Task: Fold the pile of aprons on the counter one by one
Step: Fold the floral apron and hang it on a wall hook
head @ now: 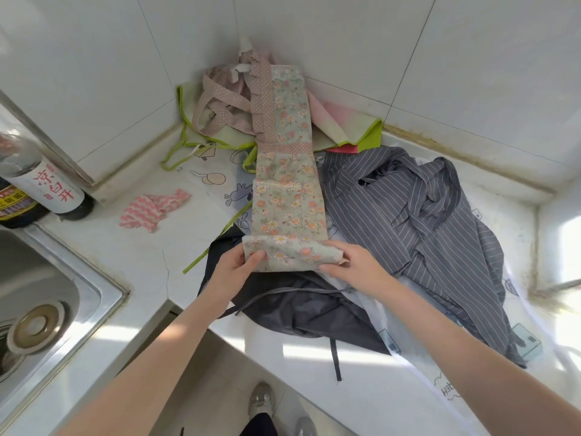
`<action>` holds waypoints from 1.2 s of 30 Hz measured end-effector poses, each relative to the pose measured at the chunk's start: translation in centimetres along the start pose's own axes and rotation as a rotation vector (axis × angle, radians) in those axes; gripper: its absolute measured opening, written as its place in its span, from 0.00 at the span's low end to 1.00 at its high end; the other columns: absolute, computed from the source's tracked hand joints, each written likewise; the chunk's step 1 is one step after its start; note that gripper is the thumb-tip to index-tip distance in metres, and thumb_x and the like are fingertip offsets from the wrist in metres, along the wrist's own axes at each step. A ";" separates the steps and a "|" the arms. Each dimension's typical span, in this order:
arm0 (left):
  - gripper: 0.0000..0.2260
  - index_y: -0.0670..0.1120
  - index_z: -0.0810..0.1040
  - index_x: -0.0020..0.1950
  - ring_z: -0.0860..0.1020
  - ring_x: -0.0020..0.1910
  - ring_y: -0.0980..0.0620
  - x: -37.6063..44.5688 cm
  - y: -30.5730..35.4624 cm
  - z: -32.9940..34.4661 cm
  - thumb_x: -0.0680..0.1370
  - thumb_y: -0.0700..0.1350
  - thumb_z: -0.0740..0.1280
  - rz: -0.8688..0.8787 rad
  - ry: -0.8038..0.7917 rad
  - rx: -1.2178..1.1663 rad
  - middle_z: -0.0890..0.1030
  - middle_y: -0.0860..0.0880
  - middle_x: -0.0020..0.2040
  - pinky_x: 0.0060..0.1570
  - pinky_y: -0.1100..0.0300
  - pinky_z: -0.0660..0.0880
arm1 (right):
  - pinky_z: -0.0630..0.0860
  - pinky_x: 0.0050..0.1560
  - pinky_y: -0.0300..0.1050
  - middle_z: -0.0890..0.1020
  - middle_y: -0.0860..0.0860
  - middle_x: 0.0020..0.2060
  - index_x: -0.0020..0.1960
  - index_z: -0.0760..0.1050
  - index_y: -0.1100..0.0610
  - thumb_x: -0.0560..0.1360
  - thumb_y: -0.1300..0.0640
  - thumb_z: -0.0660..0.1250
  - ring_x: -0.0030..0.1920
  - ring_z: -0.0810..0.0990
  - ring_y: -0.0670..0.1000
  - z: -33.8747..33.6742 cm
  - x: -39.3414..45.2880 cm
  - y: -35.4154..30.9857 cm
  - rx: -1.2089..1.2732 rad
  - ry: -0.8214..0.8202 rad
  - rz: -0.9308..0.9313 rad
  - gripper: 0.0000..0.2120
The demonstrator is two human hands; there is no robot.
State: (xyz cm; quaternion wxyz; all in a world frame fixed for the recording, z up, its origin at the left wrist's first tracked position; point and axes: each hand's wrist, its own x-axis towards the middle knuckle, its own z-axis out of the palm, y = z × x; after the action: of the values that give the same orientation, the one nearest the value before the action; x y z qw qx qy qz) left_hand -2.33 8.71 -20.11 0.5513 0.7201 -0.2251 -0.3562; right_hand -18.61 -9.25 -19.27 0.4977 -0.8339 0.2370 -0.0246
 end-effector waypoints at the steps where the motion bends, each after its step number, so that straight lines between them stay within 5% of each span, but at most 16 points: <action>1: 0.06 0.50 0.78 0.53 0.78 0.55 0.55 -0.3 -0.2 -0.3 0.79 0.44 0.63 -0.005 0.010 -0.007 0.81 0.53 0.54 0.57 0.58 0.75 | 0.74 0.47 0.35 0.82 0.42 0.47 0.57 0.76 0.53 0.75 0.61 0.68 0.42 0.79 0.42 0.7 -0.1 -0.2 0.127 0.017 0.050 0.11; 3: 0.05 0.50 0.79 0.50 0.80 0.53 0.53 -0.6 -1.0 -1.3 0.79 0.46 0.63 -0.020 0.043 0.076 0.82 0.53 0.52 0.54 0.55 0.77 | 0.73 0.33 0.38 0.82 0.42 0.38 0.47 0.77 0.53 0.78 0.61 0.64 0.26 0.75 0.41 2.3 0.2 -0.3 0.291 0.087 0.157 0.05; 7: 0.18 0.37 0.75 0.41 0.75 0.36 0.47 0.3 -2.5 -2.1 0.79 0.51 0.62 -0.068 0.097 0.516 0.79 0.41 0.38 0.38 0.56 0.71 | 0.66 0.27 0.40 0.70 0.48 0.27 0.34 0.68 0.52 0.80 0.54 0.61 0.18 0.69 0.43 4.6 0.9 0.0 0.220 0.186 0.339 0.16; 10: 0.18 0.42 0.68 0.34 0.66 0.30 0.53 0.7 -2.4 -1.8 0.80 0.51 0.61 -0.047 0.145 0.680 0.69 0.48 0.30 0.29 0.62 0.59 | 0.68 0.26 0.39 0.64 0.49 0.27 0.32 0.61 0.54 0.80 0.52 0.59 0.20 0.68 0.44 5.6 1.4 -0.4 0.097 0.276 0.351 0.19; 14: 0.19 0.47 0.62 0.31 0.64 0.28 0.55 0.7 -2.7 -1.6 0.80 0.51 0.61 -0.044 0.192 0.699 0.66 0.51 0.28 0.27 0.62 0.57 | 0.64 0.32 0.39 0.62 0.47 0.28 0.32 0.56 0.50 0.80 0.55 0.61 0.28 0.62 0.43 7.0 0.6 -1.2 -0.114 0.491 0.272 0.21; 17: 0.19 0.47 0.63 0.31 0.65 0.28 0.54 0.4 -2.8 -1.3 0.80 0.51 0.61 -0.024 0.203 0.705 0.67 0.50 0.28 0.27 0.62 0.58 | 0.57 0.34 0.39 0.69 0.49 0.30 0.35 0.65 0.54 0.80 0.54 0.59 0.33 0.70 0.47 7.9 -0.6 -1.2 -0.221 0.535 0.300 0.15; 19: 0.17 0.47 0.63 0.33 0.67 0.29 0.54 0.2 -2.7 -1.1 0.80 0.51 0.60 -0.020 0.204 0.726 0.68 0.50 0.30 0.28 0.62 0.59 | 0.64 0.40 0.46 0.78 0.58 0.38 0.47 0.73 0.62 0.82 0.53 0.54 0.44 0.77 0.57 8.2 -0.5 -1.0 -0.321 0.491 0.394 0.15; 22: 0.10 0.45 0.66 0.46 0.74 0.37 0.47 0.1 -1.7 -0.8 0.80 0.51 0.61 -0.053 0.214 0.741 0.74 0.48 0.37 0.34 0.57 0.68 | 0.72 0.45 0.48 0.81 0.61 0.48 0.54 0.74 0.65 0.83 0.53 0.51 0.51 0.79 0.61 8.0 0.7 -1.2 -0.407 0.436 0.468 0.18; 26: 0.20 0.45 0.67 0.60 0.76 0.48 0.40 0.1 -1.9 0.9 0.72 0.48 0.68 0.417 0.321 1.294 0.78 0.41 0.49 0.51 0.48 0.72 | 0.73 0.47 0.48 0.81 0.62 0.50 0.54 0.75 0.66 0.83 0.55 0.51 0.52 0.79 0.60 7.3 1.8 -0.8 -0.436 0.354 0.489 0.18; 29: 0.27 0.47 0.64 0.70 0.65 0.68 0.36 0.6 -3.4 0.7 0.75 0.58 0.59 0.580 0.148 1.439 0.71 0.36 0.67 0.65 0.41 0.61 | 0.73 0.49 0.49 0.80 0.61 0.53 0.56 0.74 0.66 0.83 0.58 0.51 0.55 0.78 0.60 6.9 2.2 -0.6 -0.550 0.261 0.475 0.15; 31: 0.30 0.45 0.61 0.73 0.60 0.72 0.37 1.0 -4.2 0.0 0.78 0.63 0.48 0.598 0.070 1.480 0.66 0.38 0.72 0.68 0.39 0.57 | 0.74 0.50 0.49 0.79 0.60 0.54 0.59 0.73 0.64 0.82 0.63 0.51 0.56 0.78 0.59 7.0 2.3 -0.4 -0.664 0.208 0.456 0.13; 33: 0.32 0.43 0.61 0.72 0.64 0.71 0.38 1.5 -4.6 -0.4 0.79 0.64 0.41 0.602 -0.066 1.511 0.68 0.39 0.71 0.67 0.40 0.62 | 0.74 0.48 0.47 0.78 0.58 0.52 0.62 0.71 0.63 0.81 0.67 0.51 0.55 0.78 0.58 7.1 2.4 -0.4 -0.758 0.181 0.434 0.14; 36: 0.36 0.41 0.60 0.72 0.70 0.67 0.37 1.8 -5.0 -0.7 0.75 0.67 0.46 0.570 -0.177 1.522 0.70 0.36 0.68 0.59 0.43 0.73 | 0.76 0.45 0.46 0.74 0.56 0.39 0.61 0.68 0.64 0.79 0.69 0.54 0.51 0.81 0.56 7.2 1.9 -0.6 -0.881 0.151 0.326 0.13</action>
State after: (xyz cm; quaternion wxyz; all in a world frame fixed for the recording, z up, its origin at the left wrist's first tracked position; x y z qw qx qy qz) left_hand -0.99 9.30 -25.27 -0.0390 0.7815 -0.6227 -0.0075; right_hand -14.72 -3.89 -22.73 0.0756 -0.9135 0.3882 0.0960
